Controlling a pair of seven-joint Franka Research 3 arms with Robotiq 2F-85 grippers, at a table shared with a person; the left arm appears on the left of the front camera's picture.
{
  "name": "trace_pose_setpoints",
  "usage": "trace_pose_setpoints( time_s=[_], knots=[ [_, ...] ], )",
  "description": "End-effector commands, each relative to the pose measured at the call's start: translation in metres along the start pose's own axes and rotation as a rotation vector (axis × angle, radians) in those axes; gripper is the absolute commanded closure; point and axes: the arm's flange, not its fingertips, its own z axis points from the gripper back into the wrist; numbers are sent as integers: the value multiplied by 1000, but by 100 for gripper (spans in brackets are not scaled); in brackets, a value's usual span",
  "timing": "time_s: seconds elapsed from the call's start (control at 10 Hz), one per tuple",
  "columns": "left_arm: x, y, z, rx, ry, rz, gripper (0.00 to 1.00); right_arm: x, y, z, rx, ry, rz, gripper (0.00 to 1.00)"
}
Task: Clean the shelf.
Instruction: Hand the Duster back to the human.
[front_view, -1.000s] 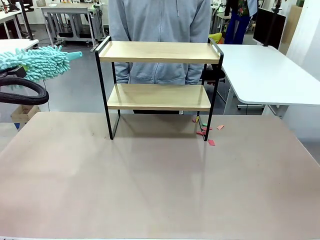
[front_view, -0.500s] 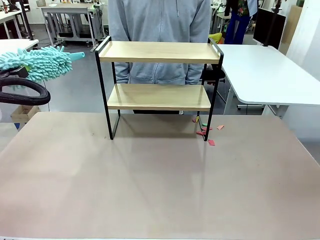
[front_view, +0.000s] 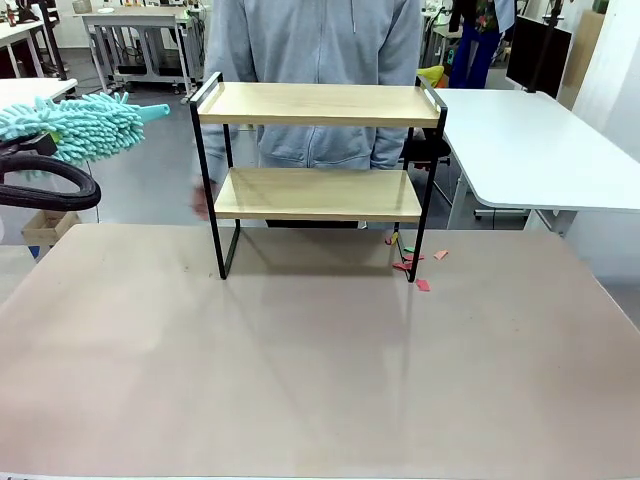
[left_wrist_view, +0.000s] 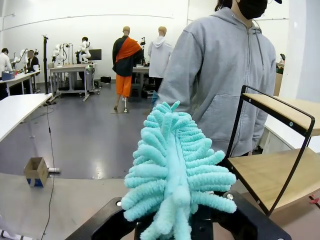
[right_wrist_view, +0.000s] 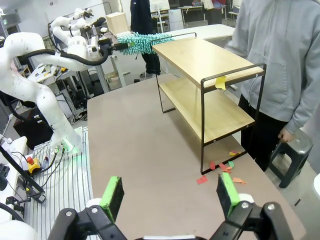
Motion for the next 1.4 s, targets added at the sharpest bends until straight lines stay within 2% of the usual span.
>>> trace_pose_setpoints(
  time_s=[0.0,0.7,0.8,0.9,1.0,1.3],
  knots=[
    [3,0,1,2,-10,-11,83,1,1,2,5,-10,15,0],
    [3,0,1,2,-10,-11,83,1,1,2,5,-10,15,0],
    [1,-1,-1,-3,-2,-2,25,1,1,2,5,-10,15,0],
    [11,-5,4,-24,18,12,27,1,1,2,5,-10,15,0],
    [22,-7,7,-28,36,30,0,1,1,2,5,-10,15,0],
    [57,-11,12,-11,66,71,2,1,1,2,5,-10,15,0]
  ],
)
